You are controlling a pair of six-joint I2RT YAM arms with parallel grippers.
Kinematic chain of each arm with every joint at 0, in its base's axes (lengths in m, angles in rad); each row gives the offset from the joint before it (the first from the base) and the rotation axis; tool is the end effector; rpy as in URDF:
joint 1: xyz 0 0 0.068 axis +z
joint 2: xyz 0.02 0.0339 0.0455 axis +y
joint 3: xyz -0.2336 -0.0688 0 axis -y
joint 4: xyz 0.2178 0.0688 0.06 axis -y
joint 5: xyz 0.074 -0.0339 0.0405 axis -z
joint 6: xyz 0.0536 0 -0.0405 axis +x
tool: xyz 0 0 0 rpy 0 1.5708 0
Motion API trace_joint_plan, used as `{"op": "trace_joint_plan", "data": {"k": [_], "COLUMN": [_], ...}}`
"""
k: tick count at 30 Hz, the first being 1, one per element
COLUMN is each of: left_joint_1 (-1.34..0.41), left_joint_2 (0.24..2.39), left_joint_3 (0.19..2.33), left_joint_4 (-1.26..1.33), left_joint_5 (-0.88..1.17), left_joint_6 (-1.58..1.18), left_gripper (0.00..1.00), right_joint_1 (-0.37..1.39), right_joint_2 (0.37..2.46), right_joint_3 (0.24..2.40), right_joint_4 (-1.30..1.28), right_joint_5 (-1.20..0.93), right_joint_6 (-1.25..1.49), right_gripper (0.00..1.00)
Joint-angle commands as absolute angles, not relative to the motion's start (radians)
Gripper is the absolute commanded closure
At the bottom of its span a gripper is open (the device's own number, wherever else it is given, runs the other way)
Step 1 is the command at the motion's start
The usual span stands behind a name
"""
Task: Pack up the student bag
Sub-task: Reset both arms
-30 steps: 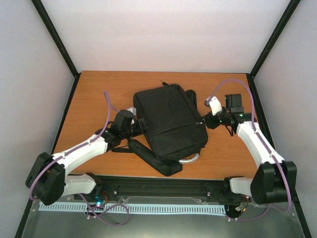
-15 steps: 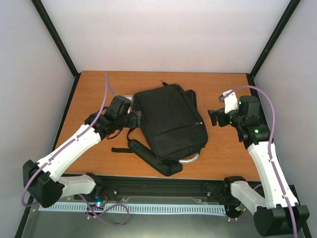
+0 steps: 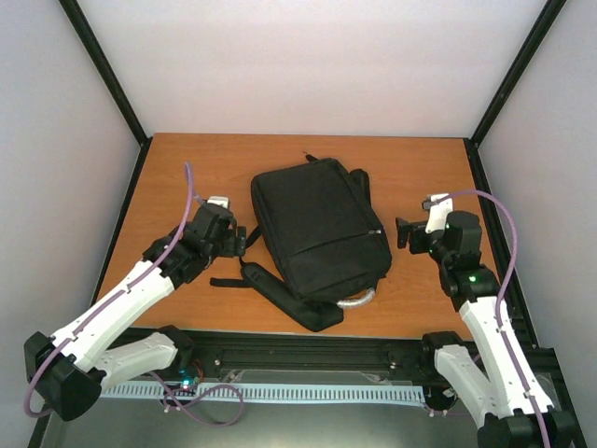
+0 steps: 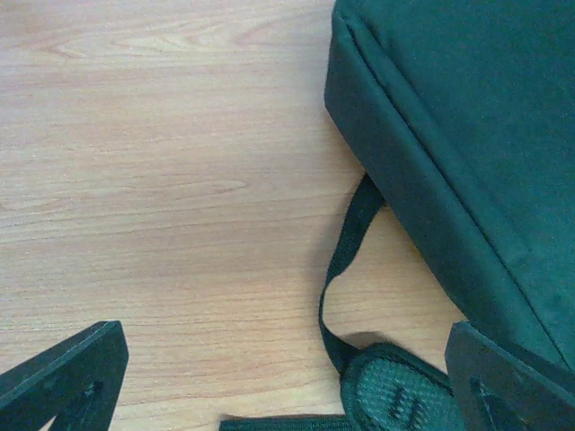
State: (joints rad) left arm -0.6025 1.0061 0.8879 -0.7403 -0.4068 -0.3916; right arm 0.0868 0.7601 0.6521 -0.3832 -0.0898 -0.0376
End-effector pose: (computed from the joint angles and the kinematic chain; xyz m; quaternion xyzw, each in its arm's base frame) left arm 0.1759 -0.0952 0.2515 0.0266 0.9202 0.0036 0.3904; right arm 0.1849 0.0209 0.2505 -0.0763 0.8539 0.0511 0.5123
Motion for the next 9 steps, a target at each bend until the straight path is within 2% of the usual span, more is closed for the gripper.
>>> {"op": "trace_joint_plan", "data": {"k": [1,9], "left_joint_1": [-0.592,-0.589], "left_joint_2": [0.978,0.979], "left_joint_3": [0.906,0.9], "left_joint_4": [-0.715,-0.715], "left_joint_5": [-0.491,-0.504], "left_joint_6": [-0.385,-0.389], "left_gripper": [0.0,0.0], "right_joint_1": [0.083,0.074], "right_joint_2": [0.695,0.696], "right_joint_3": [0.647,0.681], "right_joint_4": [-0.271,-0.303], "right_joint_5": [-0.117,-0.098], "right_joint_6": [0.013,0.042], "right_gripper": [0.0,0.0]}}
